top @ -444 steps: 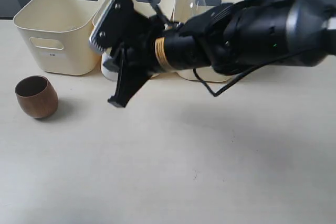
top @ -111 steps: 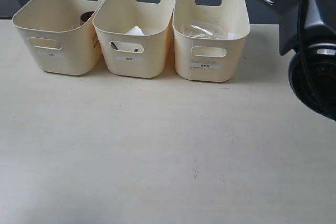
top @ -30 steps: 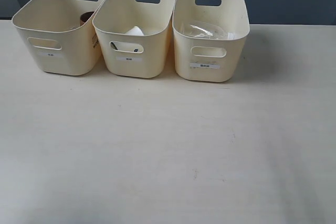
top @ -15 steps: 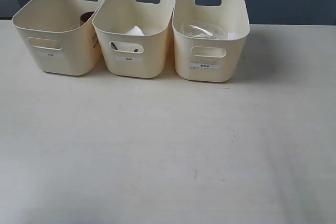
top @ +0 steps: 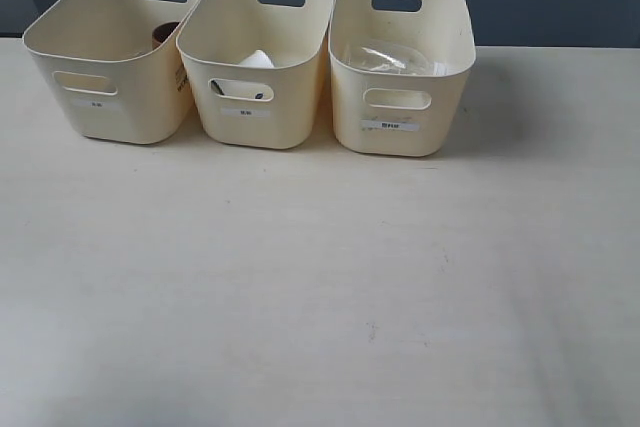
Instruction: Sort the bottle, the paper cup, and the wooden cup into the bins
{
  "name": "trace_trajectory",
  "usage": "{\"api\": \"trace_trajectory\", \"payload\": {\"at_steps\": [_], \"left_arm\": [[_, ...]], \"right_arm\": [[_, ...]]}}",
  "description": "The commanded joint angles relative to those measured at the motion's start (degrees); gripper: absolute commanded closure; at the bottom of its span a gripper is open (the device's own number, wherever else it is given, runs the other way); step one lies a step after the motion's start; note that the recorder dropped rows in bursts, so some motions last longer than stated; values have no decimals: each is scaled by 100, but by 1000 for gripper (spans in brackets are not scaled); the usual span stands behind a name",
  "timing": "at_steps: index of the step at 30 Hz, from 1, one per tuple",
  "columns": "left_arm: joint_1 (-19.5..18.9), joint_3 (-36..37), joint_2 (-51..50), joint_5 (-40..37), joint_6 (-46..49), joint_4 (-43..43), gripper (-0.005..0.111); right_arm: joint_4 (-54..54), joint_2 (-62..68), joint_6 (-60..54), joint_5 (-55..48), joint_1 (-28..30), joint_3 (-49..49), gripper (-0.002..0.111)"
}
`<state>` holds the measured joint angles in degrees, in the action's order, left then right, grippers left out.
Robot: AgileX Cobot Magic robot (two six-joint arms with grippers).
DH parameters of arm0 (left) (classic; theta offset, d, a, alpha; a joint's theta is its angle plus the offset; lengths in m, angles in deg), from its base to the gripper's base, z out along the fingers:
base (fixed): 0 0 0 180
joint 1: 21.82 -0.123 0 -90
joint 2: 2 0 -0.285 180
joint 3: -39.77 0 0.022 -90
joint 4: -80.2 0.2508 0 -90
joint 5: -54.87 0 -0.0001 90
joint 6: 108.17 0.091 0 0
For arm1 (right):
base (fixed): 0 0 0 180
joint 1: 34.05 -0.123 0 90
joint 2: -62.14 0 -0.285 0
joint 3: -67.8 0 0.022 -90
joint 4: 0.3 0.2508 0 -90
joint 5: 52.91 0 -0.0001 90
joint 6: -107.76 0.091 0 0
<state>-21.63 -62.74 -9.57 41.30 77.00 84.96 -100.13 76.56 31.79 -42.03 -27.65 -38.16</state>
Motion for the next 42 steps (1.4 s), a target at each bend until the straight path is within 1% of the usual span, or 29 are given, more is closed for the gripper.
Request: {"api": "trace_trajectory", "payload": {"at_steps": [1, 20, 22, 23, 24, 25, 28, 30, 32, 34, 36, 38, 39, 40, 42], "left_arm": [[4, -28, -22, 26, 5, -13, 107], [4, -28, -22, 26, -6, -13, 107], [4, -28, -22, 26, -6, -13, 107], [4, -28, -22, 26, -6, -13, 107], [4, -28, -22, 26, -6, -13, 107], [4, -28, -22, 26, -6, -13, 107], [4, -28, -22, 26, -6, -13, 107], [4, -28, -22, 26, -6, -13, 107], [4, -28, -22, 26, -6, -13, 107], [4, -28, -22, 26, -6, -13, 107], [4, -28, -22, 26, -6, -13, 107], [4, -28, -22, 26, -6, -13, 107], [4, -28, -22, 26, -6, -13, 107], [4, -28, -22, 26, -6, -13, 107], [4, -28, -22, 26, -6, -13, 107]], "right_arm": [[-12, -29, 4, 148, 30, 27, 80], [-12, -29, 89, 412, 30, 87, 80], [-12, -29, 17, 624, 30, 87, 80], [-12, -29, -189, 691, 30, 104, 80], [244, -29, -514, 716, 30, 157, 80], [743, -29, -1045, 727, 30, 242, 80], [2503, -29, -2666, 744, 30, 318, 80], [3000, -29, -3028, 716, 20, 318, 80], [3782, -29, -3843, 772, 20, 318, 80], [4310, -29, -4360, 682, 9, 318, 80], [5012, -29, -4929, 460, -29, 318, 80], [5926, -29, -5713, 22, -143, 318, 80], [6364, -29, -6237, -238, -195, 318, 80], [7038, -29, -6843, -467, -264, 318, 80], [7892, -57, -7943, -741, -348, 318, 80]]}}
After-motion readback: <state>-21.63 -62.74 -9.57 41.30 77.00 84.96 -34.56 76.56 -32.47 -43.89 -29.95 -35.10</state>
